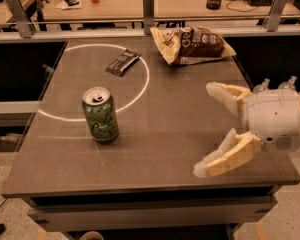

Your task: Move green can near rxbar chocolate

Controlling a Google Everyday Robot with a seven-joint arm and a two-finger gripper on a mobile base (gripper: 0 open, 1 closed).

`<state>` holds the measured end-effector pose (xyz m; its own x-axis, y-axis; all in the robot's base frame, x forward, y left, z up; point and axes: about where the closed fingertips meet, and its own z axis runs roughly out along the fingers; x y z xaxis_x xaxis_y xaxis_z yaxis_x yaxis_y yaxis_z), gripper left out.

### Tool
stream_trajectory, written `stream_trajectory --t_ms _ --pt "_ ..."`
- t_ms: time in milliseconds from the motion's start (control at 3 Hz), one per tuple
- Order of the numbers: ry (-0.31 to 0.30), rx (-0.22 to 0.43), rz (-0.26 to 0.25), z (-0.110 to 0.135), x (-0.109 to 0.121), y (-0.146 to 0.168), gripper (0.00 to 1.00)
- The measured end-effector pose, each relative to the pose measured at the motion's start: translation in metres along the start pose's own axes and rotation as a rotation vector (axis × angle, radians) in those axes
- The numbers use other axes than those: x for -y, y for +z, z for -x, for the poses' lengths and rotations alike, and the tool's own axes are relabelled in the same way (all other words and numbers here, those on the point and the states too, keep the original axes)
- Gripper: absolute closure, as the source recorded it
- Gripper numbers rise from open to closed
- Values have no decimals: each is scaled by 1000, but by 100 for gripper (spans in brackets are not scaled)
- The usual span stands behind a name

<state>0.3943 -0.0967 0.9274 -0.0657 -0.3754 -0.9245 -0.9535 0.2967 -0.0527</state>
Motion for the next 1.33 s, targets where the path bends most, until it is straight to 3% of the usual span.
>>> stream_trajectory --t_ms 333,667,1333 --pt "63 104 -10 -2 -11 35 0" --pt "82 184 -16 8 -13 67 0" --pt "52 267 -6 31 -16 122 0"
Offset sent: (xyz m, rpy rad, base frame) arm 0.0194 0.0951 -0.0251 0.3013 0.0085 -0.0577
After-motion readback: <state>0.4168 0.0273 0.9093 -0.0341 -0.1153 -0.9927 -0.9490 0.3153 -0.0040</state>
